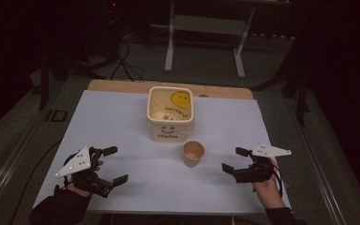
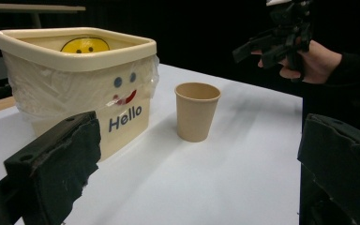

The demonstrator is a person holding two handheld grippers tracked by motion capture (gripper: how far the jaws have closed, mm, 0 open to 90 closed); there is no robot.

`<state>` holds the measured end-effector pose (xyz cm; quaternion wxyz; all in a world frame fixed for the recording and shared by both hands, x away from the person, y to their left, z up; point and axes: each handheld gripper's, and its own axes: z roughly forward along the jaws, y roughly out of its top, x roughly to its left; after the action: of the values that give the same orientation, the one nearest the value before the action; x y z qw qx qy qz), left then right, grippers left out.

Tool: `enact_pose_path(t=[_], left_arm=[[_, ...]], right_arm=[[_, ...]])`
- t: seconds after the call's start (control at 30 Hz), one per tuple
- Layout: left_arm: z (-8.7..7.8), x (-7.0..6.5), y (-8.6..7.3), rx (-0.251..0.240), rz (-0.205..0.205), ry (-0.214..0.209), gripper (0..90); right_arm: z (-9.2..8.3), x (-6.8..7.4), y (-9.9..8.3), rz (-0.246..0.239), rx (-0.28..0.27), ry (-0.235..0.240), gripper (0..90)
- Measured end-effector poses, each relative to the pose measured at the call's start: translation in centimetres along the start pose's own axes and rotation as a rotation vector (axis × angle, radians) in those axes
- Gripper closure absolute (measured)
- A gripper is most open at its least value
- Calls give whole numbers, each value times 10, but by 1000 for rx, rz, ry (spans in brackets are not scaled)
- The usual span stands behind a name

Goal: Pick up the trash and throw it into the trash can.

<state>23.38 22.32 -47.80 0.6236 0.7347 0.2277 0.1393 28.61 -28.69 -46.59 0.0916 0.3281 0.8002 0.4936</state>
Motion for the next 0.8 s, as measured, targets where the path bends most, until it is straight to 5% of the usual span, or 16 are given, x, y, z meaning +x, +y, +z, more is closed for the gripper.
enact_pose_path(t=[0.17, 0.3, 0.53, 0.8], left_arm=[[-1, 2, 0, -10, -13, 3, 4], [0, 2, -1, -4, -12, 2, 4], [1, 2, -1, 3, -11, 0, 4], [1, 3, -1, 8, -11, -1, 4]], right_arm=[[7, -11, -9, -23, 130, 60, 82], [11, -12, -16, -51, 202, 65, 83], [19, -16, -21, -44, 379, 148, 83], [24, -12, -13, -113, 548, 151, 82]])
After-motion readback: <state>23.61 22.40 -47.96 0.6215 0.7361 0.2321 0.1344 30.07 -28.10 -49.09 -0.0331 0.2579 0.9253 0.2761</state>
